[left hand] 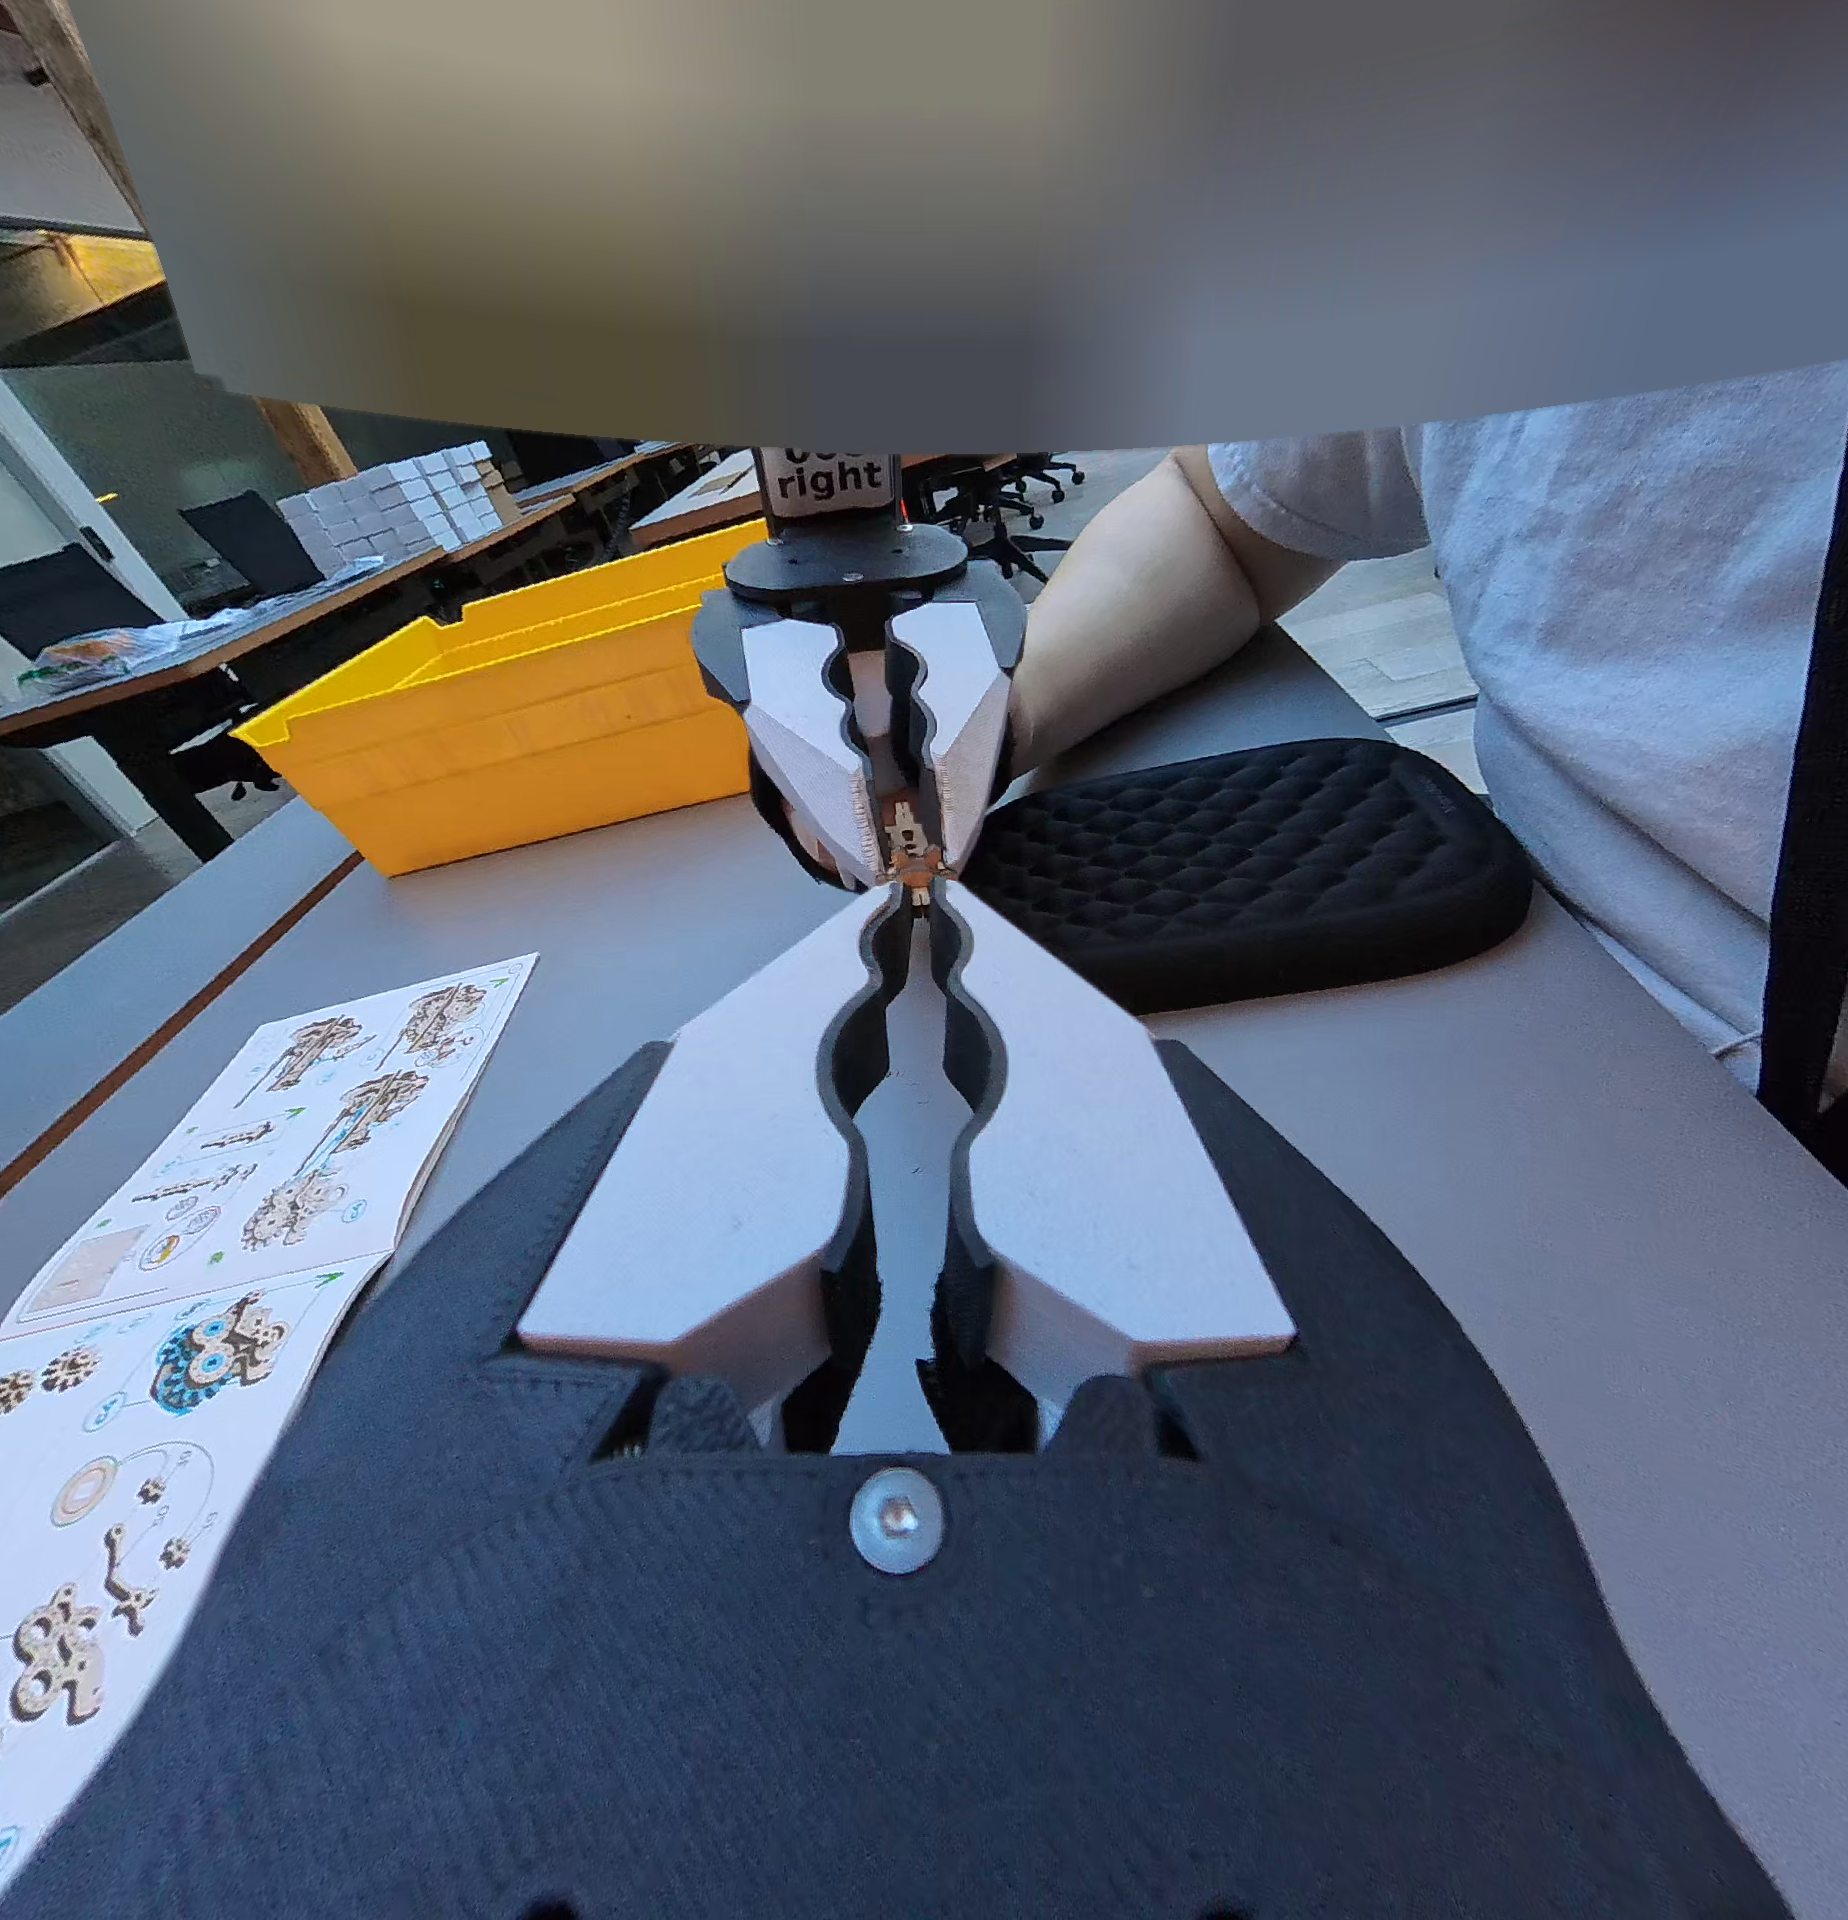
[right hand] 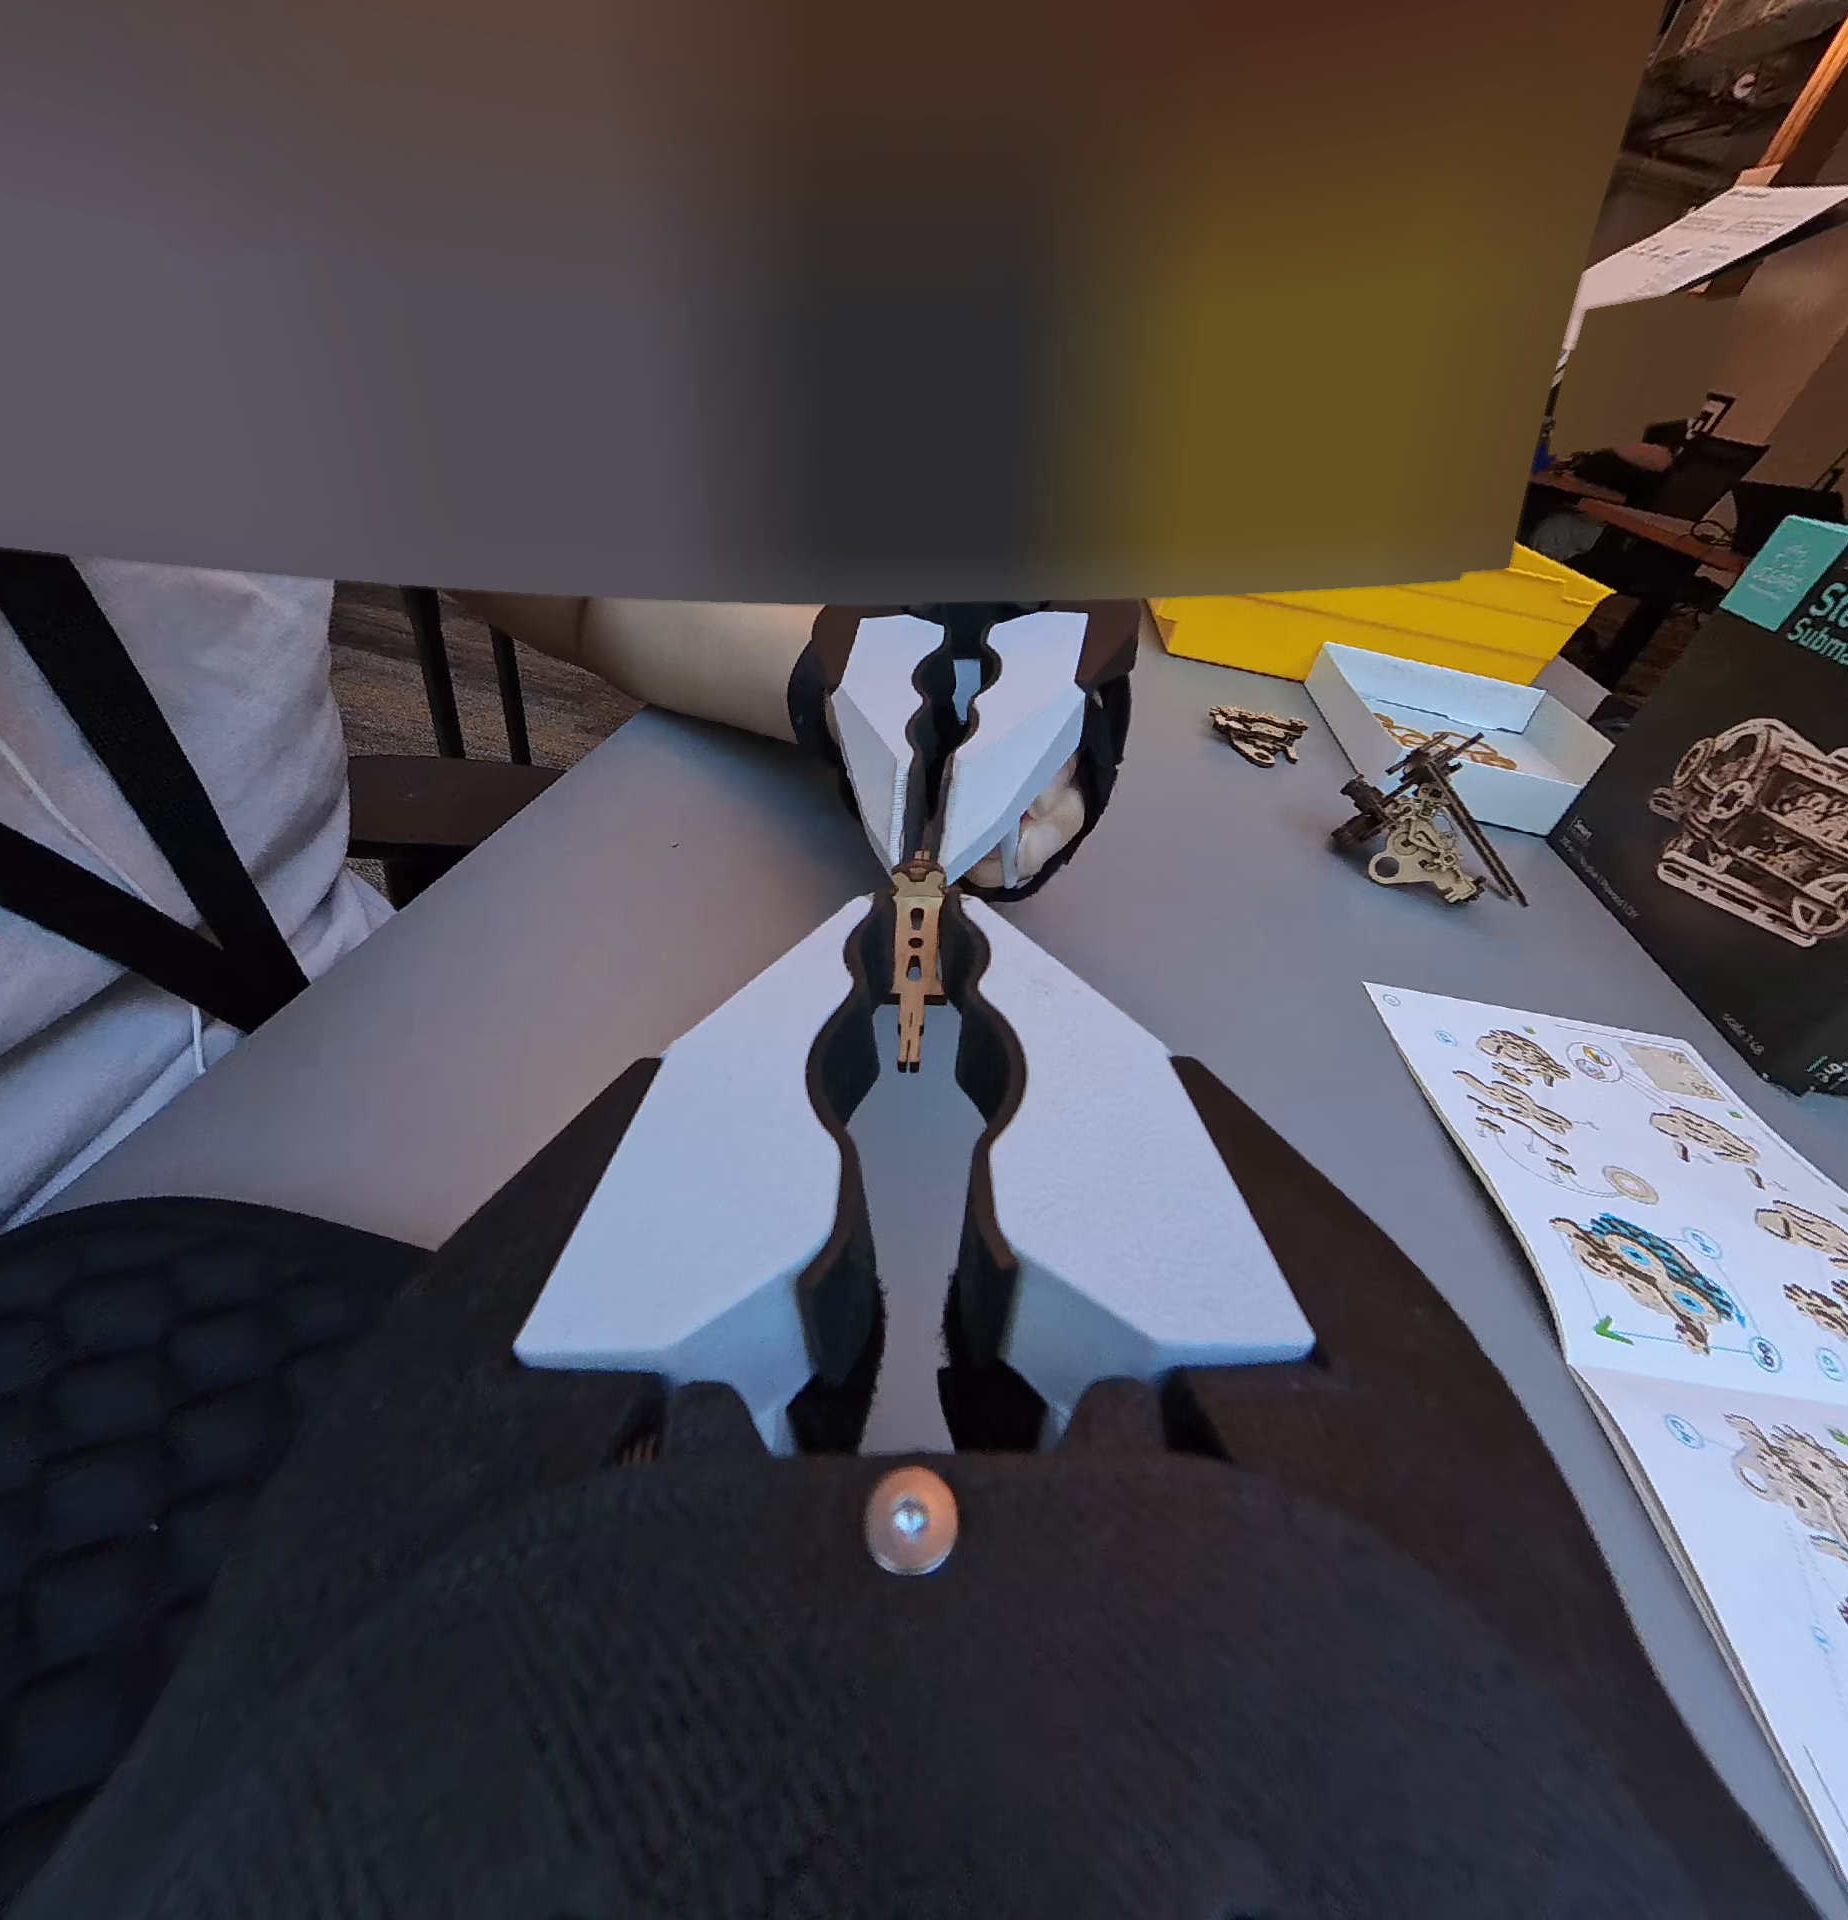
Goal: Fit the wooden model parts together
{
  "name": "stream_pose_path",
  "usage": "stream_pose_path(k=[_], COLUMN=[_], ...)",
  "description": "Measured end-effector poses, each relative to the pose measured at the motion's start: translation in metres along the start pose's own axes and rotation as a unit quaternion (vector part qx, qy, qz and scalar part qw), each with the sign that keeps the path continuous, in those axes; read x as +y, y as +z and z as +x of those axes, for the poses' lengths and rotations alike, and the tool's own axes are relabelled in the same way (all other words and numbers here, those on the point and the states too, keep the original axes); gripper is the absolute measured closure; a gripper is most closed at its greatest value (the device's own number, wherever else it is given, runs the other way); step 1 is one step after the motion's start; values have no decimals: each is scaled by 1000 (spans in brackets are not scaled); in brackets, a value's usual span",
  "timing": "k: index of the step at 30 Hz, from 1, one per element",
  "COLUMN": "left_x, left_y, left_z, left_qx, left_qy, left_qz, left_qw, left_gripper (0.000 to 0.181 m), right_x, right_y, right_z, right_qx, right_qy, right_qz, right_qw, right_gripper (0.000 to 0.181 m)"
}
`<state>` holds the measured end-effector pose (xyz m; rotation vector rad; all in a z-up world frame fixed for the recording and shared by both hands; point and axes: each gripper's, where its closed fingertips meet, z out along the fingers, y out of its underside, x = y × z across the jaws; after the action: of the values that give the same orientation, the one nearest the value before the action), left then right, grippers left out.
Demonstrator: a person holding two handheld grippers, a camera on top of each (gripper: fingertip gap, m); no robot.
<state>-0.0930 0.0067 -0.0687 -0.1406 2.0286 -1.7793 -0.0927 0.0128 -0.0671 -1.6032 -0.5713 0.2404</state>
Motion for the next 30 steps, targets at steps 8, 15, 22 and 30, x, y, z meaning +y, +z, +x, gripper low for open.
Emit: stream_pose_path(k=[8, 15, 22, 30], left_x=[1, 0, 0, 0], left_y=[-2, 0, 1, -1], left_z=[-3, -22, -16, -9], left_qx=[-9, -90, -65, -26], left_qy=[9, 4, 2, -7], left_qz=[-6, 3, 7, 8], left_qw=[1000, 996, 998, 1000], left_gripper=[181, 181, 181, 181], right_x=[0, 0, -2, -2], right_y=[1, -3, -2, -1], right_z=[6, 25, 13, 10], right_qx=[19, 90, 41, 22], right_qy=[16, 39, 25, 21], right_qz=[3, 6, 5, 8], right_qw=[1000, 995, 999, 999], right_gripper=[176, 175, 175, 175])
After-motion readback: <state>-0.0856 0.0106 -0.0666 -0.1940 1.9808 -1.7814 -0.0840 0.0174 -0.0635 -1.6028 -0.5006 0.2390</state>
